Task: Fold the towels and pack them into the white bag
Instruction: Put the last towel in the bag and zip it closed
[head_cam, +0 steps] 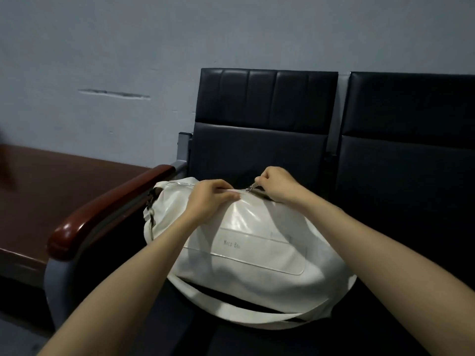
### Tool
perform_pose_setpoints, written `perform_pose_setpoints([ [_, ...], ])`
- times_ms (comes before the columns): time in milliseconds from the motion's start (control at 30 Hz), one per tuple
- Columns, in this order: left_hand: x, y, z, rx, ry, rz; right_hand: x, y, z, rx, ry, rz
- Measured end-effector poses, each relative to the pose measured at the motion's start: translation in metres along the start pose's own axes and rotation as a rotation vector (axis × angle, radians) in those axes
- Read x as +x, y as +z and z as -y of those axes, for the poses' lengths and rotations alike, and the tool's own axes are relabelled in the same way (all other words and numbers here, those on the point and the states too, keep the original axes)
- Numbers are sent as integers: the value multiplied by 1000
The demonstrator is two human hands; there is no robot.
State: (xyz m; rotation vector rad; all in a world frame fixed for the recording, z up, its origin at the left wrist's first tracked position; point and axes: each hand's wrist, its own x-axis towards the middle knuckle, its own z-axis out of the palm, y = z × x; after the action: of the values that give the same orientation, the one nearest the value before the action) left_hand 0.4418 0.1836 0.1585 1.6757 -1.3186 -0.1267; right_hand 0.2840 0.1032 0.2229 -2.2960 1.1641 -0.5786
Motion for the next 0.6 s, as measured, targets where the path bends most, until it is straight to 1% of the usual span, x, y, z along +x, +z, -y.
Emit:
perform_pose_setpoints([
  [100,2,-4,0,-55,-99,-28,-8,-27,-15,22,53,-30],
  [200,8,2,3,-81,-192,-87,-16,-65,-48,26,104,-141],
  [233,11,5,3,-37,-214,-110,-19,-77,-60,41,135,-178],
  [300,17,15,-4,154,-224,-116,-24,-94,-84,67,194,-214],
  [333,19,22,-12,267,-201,-90,-26,-98,-92,76,210,-215],
  [367,19,29,-21,355,-143,-63,-28,-99,-98,75,217,-207],
  [400,19,38,-33,393,-56,-26,-29,-98,-101,68,208,-201],
  [433,16,47,-46,354,35,29,-30,-97,-101,55,188,-188],
  [467,11,57,-60,252,98,101,-30,-95,-100,45,162,-177],
  [500,5,67,-72,170,133,190,-31,-94,-97,35,144,-172],
  [533,1,77,-80,149,162,257,-32,-94,-94,24,127,-171],
  [600,-2,93,-89,290,202,322,-34,-95,-93,14,117,-176],
])
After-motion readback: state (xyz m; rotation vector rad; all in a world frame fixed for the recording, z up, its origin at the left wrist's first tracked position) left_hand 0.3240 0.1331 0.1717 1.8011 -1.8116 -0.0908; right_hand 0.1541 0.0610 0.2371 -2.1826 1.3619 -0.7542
